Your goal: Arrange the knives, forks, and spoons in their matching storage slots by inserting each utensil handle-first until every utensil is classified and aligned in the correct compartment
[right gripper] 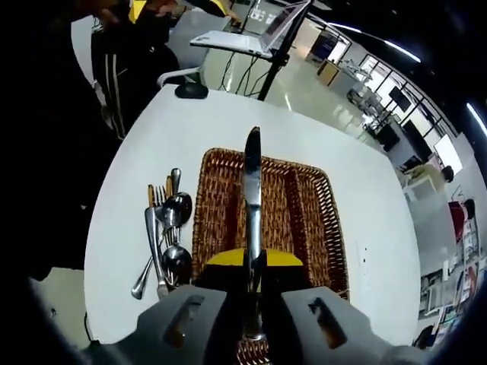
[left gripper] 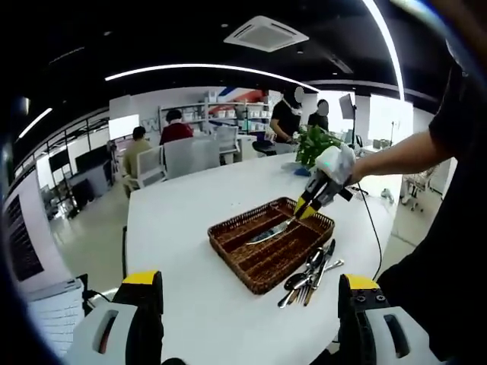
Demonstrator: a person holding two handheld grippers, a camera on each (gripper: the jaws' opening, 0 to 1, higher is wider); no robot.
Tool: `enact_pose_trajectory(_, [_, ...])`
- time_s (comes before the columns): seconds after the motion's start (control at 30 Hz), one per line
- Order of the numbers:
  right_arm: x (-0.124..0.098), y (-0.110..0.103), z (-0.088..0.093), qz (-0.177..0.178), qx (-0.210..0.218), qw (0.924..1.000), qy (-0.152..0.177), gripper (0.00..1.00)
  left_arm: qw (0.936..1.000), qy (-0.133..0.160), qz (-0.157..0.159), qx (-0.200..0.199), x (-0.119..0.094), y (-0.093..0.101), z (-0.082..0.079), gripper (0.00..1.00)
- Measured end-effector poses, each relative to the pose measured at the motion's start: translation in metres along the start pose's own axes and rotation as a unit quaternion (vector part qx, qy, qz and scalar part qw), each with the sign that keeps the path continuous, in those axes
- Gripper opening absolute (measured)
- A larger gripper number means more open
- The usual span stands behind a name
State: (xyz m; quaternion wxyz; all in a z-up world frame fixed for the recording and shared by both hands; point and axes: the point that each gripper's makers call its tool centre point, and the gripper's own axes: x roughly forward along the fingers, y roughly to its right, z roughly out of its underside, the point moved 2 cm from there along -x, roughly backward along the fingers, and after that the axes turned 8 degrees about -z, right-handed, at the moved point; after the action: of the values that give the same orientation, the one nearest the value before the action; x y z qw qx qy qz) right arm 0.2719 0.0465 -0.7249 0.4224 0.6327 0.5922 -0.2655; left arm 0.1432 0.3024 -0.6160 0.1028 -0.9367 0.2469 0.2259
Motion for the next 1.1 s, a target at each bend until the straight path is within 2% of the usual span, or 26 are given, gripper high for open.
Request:
enact_pose_trajectory(0.63, [0.011, 0.007, 0.002, -0.010, -0.003, 0.9999, -0.004, 0.02, 0.9998, -0.013, 0.011, 0.013, 0.011, -0.002, 0.003, 1.00])
enact_pose_trajectory(1.1, [0.025, 0.007, 0.012, -0.018, 0.002, 0.9998, -0.004, 0.02, 0.9994, -0.021, 0.021, 0.020, 0.027, -0.003, 0.001, 1.00])
